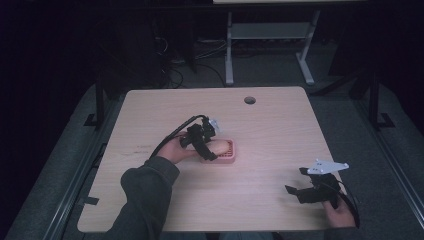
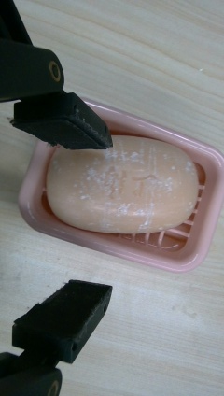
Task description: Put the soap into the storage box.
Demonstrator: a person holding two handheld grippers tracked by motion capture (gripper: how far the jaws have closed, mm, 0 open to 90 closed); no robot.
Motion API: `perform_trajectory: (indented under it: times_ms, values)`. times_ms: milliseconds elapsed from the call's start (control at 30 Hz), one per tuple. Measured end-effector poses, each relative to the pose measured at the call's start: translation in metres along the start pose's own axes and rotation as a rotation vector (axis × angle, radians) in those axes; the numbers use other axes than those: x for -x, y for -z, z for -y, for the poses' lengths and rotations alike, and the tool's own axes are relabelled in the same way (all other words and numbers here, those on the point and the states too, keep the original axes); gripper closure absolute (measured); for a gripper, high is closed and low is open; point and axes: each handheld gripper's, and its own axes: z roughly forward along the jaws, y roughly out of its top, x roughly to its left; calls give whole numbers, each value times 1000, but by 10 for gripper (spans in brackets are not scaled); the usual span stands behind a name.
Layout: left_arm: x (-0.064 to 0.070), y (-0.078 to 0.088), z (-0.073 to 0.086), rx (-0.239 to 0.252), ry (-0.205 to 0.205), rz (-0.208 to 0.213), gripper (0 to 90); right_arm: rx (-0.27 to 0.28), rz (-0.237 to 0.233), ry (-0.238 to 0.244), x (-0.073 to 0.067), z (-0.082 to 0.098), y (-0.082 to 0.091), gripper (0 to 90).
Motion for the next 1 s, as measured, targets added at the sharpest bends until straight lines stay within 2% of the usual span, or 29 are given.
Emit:
perform_trajectory:
  times_ms: [100,267,367,1000]
  values:
    - [3,2,3,4,-1,-1,241,-1,2,-2,0,0,-1,141]
    - [8,5,7,-16,0,-6,241,-3,7,1,-1,-1,-1,141]
    - [9,7,11,5,13,-6,242,-4,9,2,-1,-1,-1,141]
    - [21,17,40,25,48,5,244,-21,15,7,-2,-1,-3,141]
